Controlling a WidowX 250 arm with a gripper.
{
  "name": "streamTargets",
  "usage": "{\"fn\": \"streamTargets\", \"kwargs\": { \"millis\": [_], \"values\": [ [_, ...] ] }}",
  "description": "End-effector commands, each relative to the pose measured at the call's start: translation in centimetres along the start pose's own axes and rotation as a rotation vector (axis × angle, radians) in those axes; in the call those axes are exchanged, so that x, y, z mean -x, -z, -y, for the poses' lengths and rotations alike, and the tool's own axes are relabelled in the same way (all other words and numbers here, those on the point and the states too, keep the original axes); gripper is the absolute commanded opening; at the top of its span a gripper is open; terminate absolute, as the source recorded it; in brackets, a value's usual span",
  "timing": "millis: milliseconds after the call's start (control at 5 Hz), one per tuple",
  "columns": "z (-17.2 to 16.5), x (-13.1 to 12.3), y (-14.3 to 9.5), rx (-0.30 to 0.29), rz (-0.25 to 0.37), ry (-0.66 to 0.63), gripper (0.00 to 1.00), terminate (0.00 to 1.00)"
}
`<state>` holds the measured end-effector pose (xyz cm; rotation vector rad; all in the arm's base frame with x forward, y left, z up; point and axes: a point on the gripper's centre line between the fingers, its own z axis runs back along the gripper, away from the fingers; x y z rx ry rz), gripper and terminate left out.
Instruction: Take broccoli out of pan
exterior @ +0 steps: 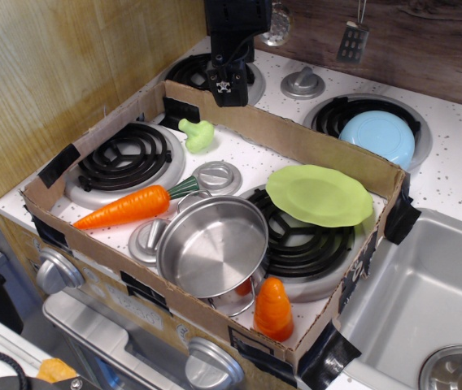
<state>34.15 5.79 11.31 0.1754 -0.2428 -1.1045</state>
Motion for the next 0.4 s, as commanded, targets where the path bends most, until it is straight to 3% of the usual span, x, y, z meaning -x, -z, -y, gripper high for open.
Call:
{"fn": "streamTargets", "kwargs": {
  "millis": [0, 200],
  "values": [
    [-1.97, -0.05, -2.28, -0.052, 0.013, -0.002, 1.0, 0.0],
    [-1.97, -0.05, -2.28, -0.052, 0.013, -0.002, 1.0, 1.0]
  ]
}}
